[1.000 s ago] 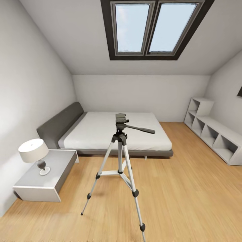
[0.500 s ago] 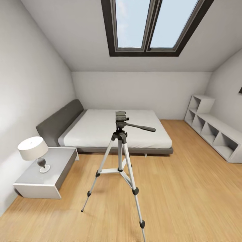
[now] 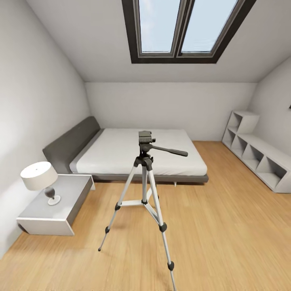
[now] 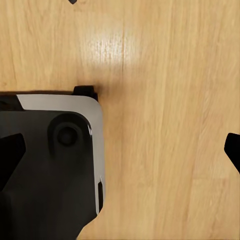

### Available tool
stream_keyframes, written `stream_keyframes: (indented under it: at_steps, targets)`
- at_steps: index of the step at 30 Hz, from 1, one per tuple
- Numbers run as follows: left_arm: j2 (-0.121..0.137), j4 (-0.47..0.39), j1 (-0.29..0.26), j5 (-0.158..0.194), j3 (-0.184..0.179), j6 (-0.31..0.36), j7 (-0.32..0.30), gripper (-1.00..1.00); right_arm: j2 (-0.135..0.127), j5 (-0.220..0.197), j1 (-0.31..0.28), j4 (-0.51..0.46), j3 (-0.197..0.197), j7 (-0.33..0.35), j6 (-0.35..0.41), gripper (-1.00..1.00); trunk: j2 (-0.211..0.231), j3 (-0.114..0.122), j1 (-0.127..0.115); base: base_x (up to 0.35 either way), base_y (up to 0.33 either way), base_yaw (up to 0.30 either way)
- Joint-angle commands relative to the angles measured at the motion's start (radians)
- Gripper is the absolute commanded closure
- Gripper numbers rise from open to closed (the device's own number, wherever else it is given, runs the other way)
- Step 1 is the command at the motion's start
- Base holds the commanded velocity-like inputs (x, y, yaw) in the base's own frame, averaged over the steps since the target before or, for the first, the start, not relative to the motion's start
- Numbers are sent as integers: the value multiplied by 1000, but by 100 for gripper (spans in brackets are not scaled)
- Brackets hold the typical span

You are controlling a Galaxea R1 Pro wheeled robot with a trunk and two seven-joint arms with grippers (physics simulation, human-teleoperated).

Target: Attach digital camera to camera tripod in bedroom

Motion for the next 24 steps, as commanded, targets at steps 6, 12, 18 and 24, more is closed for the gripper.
stream_keyframes:
  at_steps: [6, 12, 18, 24]
  targets:
    - [1, 0, -1, 9, -8, 1, -5, 100, 0, -11, -2, 3, 8, 5, -5, -100, -2, -12, 0, 0, 0, 0]
    - [1, 0, -1, 9, -7, 1, -4, 100, 0, -11, -2, 3, 8, 5, -4, -100, -2, -21, 0, 0, 0, 0]
    - [2, 0, -1, 9, -7, 1, -4, 100, 0, -11, -2, 3, 8, 5, -3, -100, -2, -31, 0, 0, 0, 0]
    - [2, 0, -1, 9, -7, 1, -4, 100, 0, -11, -2, 3, 9, 5, -3, -100, -2, -41, 0, 0, 0, 0]
